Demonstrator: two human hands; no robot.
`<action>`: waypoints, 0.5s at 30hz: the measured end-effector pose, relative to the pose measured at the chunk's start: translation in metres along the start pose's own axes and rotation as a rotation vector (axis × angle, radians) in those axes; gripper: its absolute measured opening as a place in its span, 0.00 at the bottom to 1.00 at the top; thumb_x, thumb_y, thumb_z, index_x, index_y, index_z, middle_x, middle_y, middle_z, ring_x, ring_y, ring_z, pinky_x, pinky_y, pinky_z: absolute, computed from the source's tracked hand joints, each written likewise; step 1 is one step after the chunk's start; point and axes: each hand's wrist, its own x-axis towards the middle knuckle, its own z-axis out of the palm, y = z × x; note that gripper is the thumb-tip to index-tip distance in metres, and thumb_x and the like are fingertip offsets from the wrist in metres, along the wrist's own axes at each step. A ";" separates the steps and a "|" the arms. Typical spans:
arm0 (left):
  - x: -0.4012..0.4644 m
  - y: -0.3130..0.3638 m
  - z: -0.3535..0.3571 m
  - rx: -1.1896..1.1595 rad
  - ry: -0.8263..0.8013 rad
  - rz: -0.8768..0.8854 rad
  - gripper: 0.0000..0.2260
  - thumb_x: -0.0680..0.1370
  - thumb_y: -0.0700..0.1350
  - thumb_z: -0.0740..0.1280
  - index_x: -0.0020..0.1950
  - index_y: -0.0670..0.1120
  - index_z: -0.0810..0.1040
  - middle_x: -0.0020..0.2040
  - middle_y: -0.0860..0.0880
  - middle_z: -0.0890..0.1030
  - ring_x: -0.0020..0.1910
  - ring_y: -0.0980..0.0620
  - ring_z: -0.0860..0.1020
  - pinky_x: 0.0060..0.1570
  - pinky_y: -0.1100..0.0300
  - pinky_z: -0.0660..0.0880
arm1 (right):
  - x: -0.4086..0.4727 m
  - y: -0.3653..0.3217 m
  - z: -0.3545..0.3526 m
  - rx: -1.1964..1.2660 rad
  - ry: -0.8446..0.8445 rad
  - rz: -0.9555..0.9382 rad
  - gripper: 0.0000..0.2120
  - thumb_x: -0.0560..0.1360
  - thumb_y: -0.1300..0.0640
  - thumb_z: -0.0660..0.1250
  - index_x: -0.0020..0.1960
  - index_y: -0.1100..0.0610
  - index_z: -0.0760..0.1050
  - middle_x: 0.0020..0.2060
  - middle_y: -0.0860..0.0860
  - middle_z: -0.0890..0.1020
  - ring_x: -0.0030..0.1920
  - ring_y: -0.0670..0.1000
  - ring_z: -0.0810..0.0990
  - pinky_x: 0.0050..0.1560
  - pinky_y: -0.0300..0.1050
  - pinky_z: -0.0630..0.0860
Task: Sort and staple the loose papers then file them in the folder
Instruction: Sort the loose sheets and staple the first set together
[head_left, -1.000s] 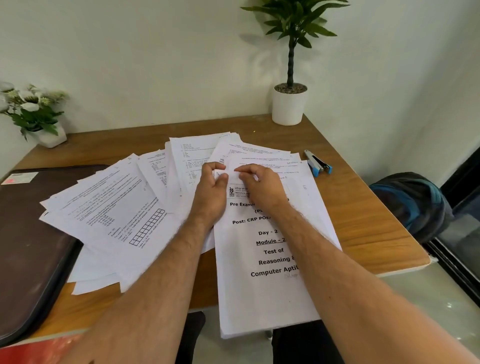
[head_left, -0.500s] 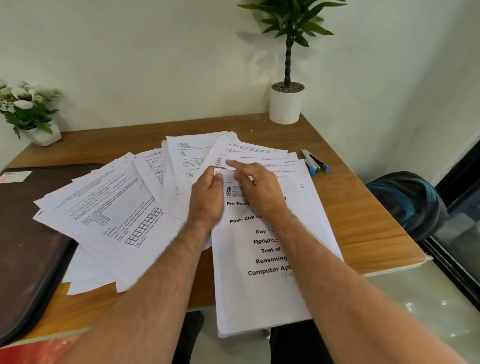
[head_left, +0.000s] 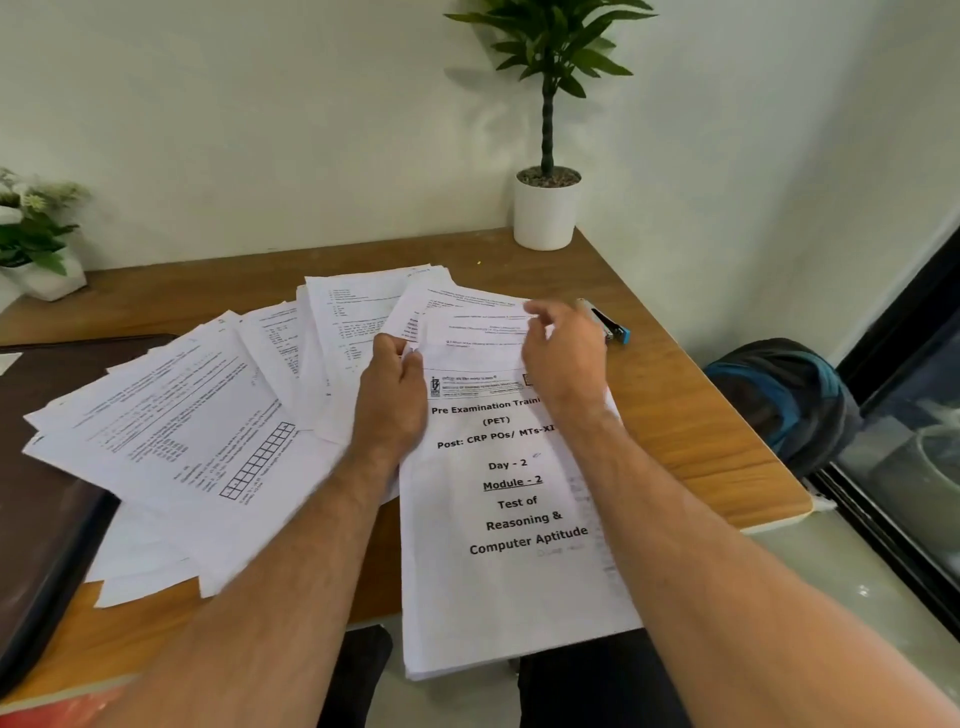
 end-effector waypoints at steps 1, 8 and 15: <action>0.001 0.001 0.000 0.003 0.000 -0.002 0.05 0.85 0.47 0.58 0.54 0.47 0.69 0.51 0.49 0.81 0.52 0.46 0.80 0.54 0.44 0.79 | 0.007 0.006 -0.008 -0.064 0.010 0.019 0.14 0.80 0.61 0.62 0.64 0.55 0.80 0.61 0.52 0.79 0.56 0.51 0.79 0.58 0.40 0.72; 0.000 0.004 0.006 0.068 0.006 0.021 0.05 0.85 0.44 0.58 0.53 0.44 0.69 0.49 0.49 0.79 0.49 0.46 0.77 0.45 0.55 0.69 | 0.022 0.037 -0.025 -0.548 0.069 0.109 0.14 0.79 0.61 0.61 0.62 0.59 0.77 0.58 0.58 0.72 0.54 0.60 0.75 0.49 0.52 0.74; -0.007 0.006 0.012 0.072 0.015 0.030 0.05 0.85 0.44 0.58 0.52 0.44 0.69 0.46 0.51 0.77 0.46 0.49 0.75 0.40 0.57 0.65 | 0.025 0.055 -0.031 -0.594 0.028 0.294 0.15 0.76 0.61 0.63 0.62 0.62 0.74 0.60 0.60 0.73 0.61 0.60 0.71 0.56 0.52 0.72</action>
